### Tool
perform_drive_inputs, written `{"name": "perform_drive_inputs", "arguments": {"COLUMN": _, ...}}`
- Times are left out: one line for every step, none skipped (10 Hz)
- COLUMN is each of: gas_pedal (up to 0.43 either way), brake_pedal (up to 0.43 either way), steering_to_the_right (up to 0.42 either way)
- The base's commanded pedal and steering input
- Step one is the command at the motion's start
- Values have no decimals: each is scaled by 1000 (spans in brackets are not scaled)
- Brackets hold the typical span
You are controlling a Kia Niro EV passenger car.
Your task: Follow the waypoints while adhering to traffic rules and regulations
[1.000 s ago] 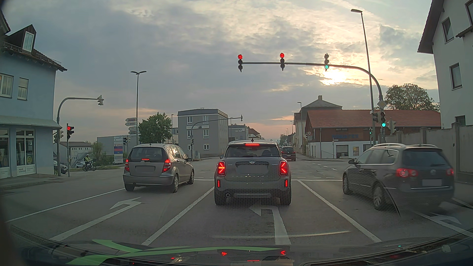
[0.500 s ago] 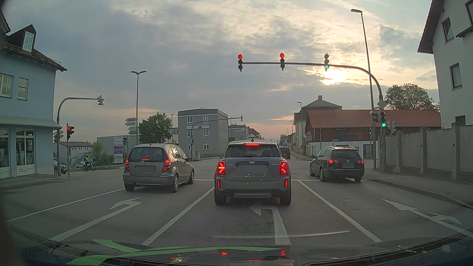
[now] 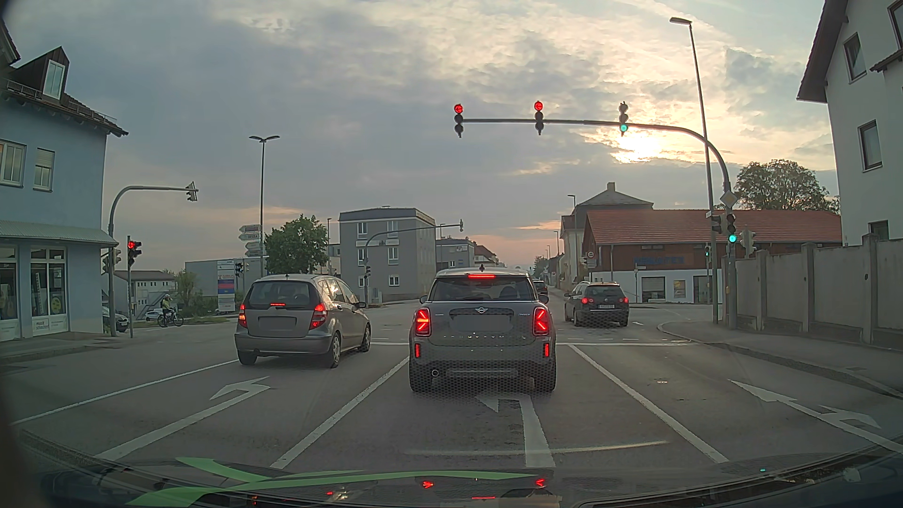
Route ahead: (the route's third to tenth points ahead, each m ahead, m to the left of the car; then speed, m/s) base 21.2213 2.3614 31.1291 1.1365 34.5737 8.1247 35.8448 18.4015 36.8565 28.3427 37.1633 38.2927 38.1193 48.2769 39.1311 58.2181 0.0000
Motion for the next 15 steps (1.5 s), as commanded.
{"name": "perform_drive_inputs", "arguments": {"gas_pedal": 0, "brake_pedal": 238, "steering_to_the_right": -11}}
{"name": "perform_drive_inputs", "arguments": {"gas_pedal": 0, "brake_pedal": 232, "steering_to_the_right": -11}}
{"name": "perform_drive_inputs", "arguments": {"gas_pedal": 0, "brake_pedal": 232, "steering_to_the_right": -11}}
{"name": "perform_drive_inputs", "arguments": {"gas_pedal": 0, "brake_pedal": 238, "steering_to_the_right": -10}}
{"name": "perform_drive_inputs", "arguments": {"gas_pedal": 0, "brake_pedal": 238, "steering_to_the_right": -10}}
{"name": "perform_drive_inputs", "arguments": {"gas_pedal": 0, "brake_pedal": 232, "steering_to_the_right": -10}}
{"name": "perform_drive_inputs", "arguments": {"gas_pedal": 0, "brake_pedal": 238, "steering_to_the_right": -11}}
{"name": "perform_drive_inputs", "arguments": {"gas_pedal": 0, "brake_pedal": 238, "steering_to_the_right": -11}}
{"name": "perform_drive_inputs", "arguments": {"gas_pedal": 0, "brake_pedal": 238, "steering_to_the_right": -11}}
{"name": "perform_drive_inputs", "arguments": {"gas_pedal": 0, "brake_pedal": 238, "steering_to_the_right": -10}}
{"name": "perform_drive_inputs", "arguments": {"gas_pedal": 0, "brake_pedal": 238, "steering_to_the_right": -11}}
{"name": "perform_drive_inputs", "arguments": {"gas_pedal": 0, "brake_pedal": 238, "steering_to_the_right": -10}}
{"name": "perform_drive_inputs", "arguments": {"gas_pedal": 0, "brake_pedal": 238, "steering_to_the_right": -11}}
{"name": "perform_drive_inputs", "arguments": {"gas_pedal": 0, "brake_pedal": 238, "steering_to_the_right": -11}}
{"name": "perform_drive_inputs", "arguments": {"gas_pedal": 0, "brake_pedal": 238, "steering_to_the_right": -11}}
